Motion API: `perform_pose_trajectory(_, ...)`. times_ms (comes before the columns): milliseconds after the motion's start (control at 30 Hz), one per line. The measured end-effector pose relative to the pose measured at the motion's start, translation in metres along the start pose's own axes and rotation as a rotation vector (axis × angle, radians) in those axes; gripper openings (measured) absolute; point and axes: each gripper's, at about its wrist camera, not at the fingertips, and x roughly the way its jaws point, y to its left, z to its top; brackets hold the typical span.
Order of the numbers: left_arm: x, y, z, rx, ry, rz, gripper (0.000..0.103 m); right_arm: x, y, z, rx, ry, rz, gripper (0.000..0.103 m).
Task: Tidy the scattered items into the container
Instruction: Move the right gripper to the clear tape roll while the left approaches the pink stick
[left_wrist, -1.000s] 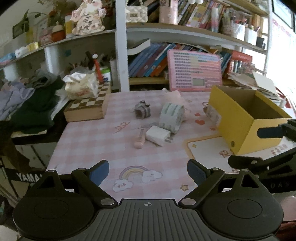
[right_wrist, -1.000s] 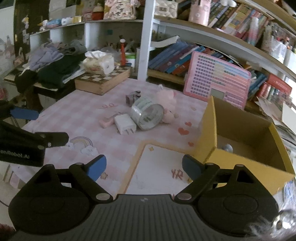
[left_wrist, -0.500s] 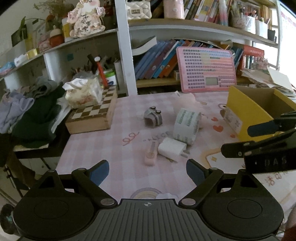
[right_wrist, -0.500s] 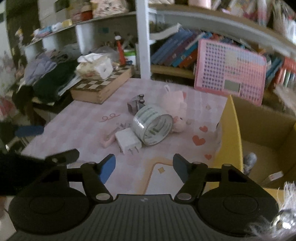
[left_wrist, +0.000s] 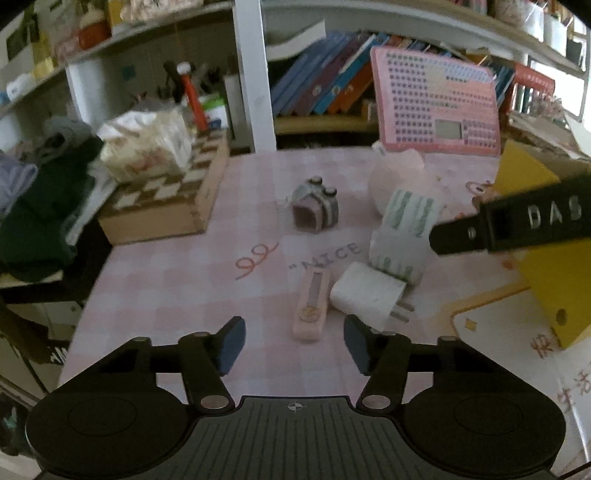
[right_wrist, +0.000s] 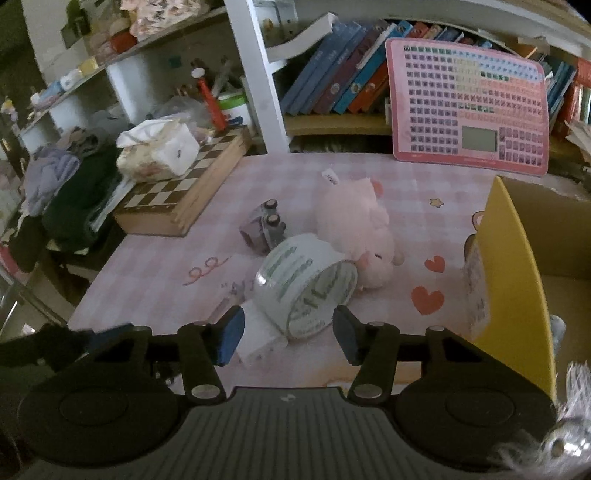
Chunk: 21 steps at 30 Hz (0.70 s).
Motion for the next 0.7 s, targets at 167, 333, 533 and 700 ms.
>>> perform_pose_trajectory(167,0.024,-0.001,0.006,0.01,0.035,-0.015,0.049,0.022,-0.005,0.012,0.027,0.034,0.004,0.05)
perform_pose_trajectory(333,0.045,0.0,0.009,0.012,0.074,-0.025,0.044,0.038,-0.01,0.02,0.063,0.056,0.018,0.047)
perform_pose_trajectory(533,0.054,0.003,0.012,-0.005,0.077,-0.057,0.035,0.047,-0.014,0.027,0.089,0.051,0.05,0.042)
perform_pose_trajectory(700,0.054,0.0,0.012,0.002,0.067,-0.066,0.023,0.049,-0.012,0.027,0.08,0.047,0.094,0.028)
